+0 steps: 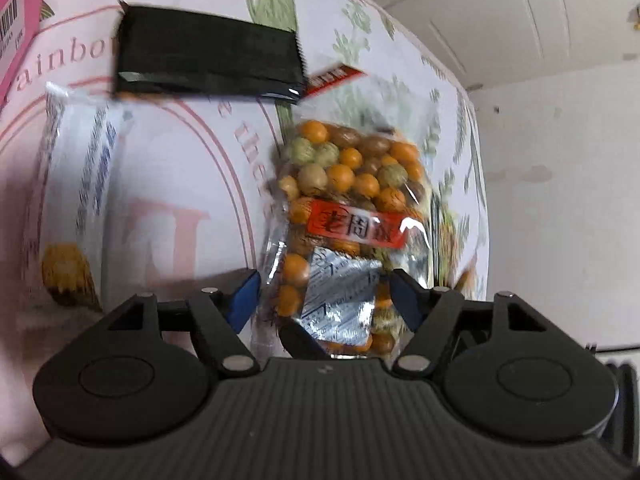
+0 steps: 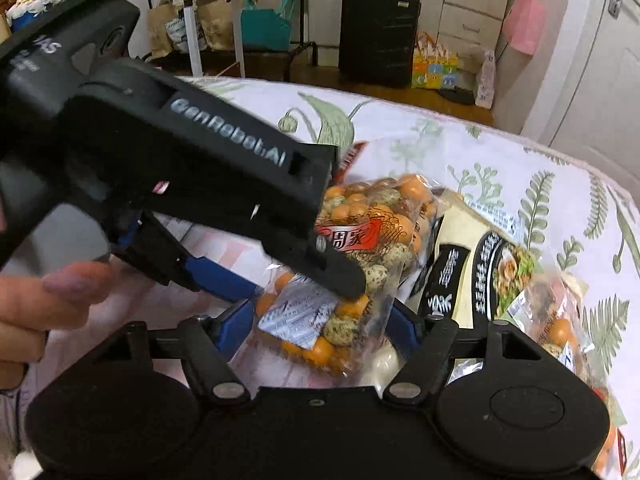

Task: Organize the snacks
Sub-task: 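Close the right gripper on the red-labelled peanut bag's top edge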

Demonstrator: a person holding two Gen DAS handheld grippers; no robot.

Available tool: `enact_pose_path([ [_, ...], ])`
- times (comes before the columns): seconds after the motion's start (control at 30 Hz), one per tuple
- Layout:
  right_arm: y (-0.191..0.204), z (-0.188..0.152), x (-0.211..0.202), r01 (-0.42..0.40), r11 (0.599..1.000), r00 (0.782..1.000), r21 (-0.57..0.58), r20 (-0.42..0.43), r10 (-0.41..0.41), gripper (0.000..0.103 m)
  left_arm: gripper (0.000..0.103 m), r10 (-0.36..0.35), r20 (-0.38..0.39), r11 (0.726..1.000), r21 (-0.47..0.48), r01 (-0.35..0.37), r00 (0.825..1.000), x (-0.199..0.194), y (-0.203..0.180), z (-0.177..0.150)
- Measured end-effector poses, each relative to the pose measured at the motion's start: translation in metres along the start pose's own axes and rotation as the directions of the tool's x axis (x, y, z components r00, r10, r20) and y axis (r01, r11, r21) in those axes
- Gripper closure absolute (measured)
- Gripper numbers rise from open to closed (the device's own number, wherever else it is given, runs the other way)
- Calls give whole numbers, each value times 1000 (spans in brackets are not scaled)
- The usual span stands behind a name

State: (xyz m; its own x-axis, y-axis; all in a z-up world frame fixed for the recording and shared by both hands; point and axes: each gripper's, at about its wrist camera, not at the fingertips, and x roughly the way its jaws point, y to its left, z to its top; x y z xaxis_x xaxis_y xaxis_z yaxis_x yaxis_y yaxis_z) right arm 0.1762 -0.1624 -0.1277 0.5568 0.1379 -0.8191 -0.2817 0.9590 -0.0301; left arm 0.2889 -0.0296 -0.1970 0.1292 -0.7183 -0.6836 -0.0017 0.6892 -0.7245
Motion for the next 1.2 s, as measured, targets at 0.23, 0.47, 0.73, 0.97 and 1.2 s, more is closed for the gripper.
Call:
enact_pose_path([
  [0.23,10,-10,-8,-42,998,999,-38,-35,41,19,33,48,-100,998,51,-43,994,2,-14,-27],
  [0.47,-1,-10,4,-91,996,996,-5,-24,91,16,32,87,-61,994,73,-82,994,5,-12,-31],
  [0.73,-8,-9,-4,-104,994,994,30,-18,105,34,36,94,-32,988,123,-89,995,-5,-19,-42],
  [0.97,-7,-5,-14,-112,988,992,102,-40,116,36,36,127,-53,978,173,-116,991,-17,-34,-47],
  [1.2,5,-5,-29,-121,987,989,105,-76,129,35,35,124,-82,981,161,-109,989,-40,-33,-65],
])
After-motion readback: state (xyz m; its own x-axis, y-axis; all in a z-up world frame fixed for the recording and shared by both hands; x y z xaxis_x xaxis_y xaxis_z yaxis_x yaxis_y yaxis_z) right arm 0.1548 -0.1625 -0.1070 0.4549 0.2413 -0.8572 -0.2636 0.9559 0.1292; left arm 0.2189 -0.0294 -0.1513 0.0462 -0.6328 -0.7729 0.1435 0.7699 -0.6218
